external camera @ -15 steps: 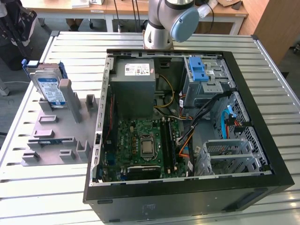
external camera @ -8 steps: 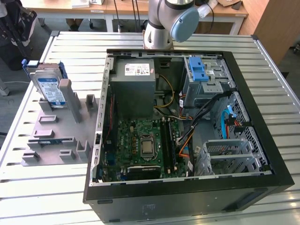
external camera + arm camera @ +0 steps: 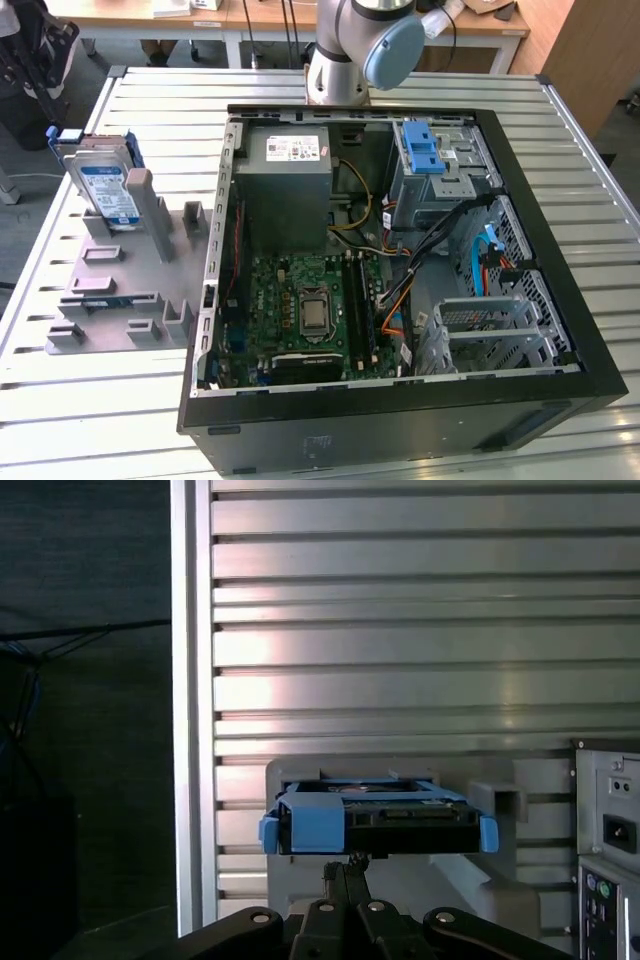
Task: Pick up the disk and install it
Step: 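Pick up the disk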
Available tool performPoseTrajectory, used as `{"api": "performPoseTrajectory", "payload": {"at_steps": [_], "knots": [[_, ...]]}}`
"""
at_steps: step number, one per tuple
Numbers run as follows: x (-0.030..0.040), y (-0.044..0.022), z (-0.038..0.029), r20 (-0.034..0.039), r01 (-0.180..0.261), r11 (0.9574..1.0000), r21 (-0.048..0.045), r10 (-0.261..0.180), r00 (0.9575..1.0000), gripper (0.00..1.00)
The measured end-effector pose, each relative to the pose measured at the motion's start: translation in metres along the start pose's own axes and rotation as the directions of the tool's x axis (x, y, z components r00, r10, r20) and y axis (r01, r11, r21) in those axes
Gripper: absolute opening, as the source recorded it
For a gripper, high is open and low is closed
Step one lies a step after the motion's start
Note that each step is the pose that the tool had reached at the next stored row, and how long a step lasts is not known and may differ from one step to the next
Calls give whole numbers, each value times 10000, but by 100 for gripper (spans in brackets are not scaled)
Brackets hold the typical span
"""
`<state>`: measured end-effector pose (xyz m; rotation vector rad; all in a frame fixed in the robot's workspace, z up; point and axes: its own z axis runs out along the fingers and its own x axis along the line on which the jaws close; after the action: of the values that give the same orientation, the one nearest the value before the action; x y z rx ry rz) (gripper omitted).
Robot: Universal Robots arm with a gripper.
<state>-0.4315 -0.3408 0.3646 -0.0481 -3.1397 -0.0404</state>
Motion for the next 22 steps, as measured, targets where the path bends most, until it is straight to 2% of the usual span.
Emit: {"api": "performPoseTrajectory", "payload": {"at_steps": [9,22], "knots": [[0,0,-1,-18,627,9980,1,-627,9980,11],[0,0,-1,-34,1298,9915,0,-1298,9915,11]]}}
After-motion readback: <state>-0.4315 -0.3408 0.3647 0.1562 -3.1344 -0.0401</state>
